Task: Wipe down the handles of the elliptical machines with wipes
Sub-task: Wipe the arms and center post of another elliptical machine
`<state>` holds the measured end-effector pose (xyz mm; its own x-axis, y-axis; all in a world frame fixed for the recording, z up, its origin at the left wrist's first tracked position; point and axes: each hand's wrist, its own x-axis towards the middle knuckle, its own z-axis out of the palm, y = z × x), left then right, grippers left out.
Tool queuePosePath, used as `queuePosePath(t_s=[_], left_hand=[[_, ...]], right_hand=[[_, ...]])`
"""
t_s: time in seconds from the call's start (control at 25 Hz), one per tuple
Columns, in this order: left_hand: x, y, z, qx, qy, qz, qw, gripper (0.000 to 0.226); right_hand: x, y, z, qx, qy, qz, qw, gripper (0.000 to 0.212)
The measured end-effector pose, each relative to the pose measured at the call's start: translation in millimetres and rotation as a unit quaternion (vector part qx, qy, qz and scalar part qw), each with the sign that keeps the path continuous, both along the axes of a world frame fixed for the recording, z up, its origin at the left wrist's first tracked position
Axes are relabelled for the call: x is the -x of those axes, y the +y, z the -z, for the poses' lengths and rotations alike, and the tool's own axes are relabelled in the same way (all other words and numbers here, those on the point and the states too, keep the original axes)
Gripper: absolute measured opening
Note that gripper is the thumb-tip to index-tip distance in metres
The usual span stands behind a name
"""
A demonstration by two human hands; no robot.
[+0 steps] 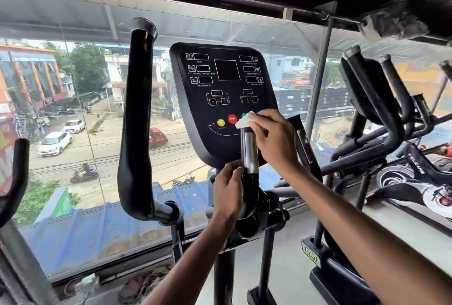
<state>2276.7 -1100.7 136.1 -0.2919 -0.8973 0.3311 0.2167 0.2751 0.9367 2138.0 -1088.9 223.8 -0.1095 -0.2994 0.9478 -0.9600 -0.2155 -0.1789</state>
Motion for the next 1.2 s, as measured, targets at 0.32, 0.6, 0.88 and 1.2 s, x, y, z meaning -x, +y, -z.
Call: queuePosePath(t_s=[0.32,0.6,0.88,1.2], left_hand=[[4,-4,-1,0.007,0.000,0.007,1.000,0.026],[6,-7,0,0.007,-0.003,0.008,1.000,0.022],[4,-3,-4,-0.010,0.004,0.012,1.000,0.028],[-7,-5,-5,-0.020,-0.005,0.025,0.999,0.028]], right_hand=[[-17,-5,59,-0.058,-0.577,-0.213,0.786,0.024],[-18,1,40,0.049,-0.224,-0.041,0.972,0.024],[-16,2,34,0.060,-0.134,-0.008,0.989,0.018],[-24,19,54,0.032,-0.088,-0.019,0.995,0.015]])
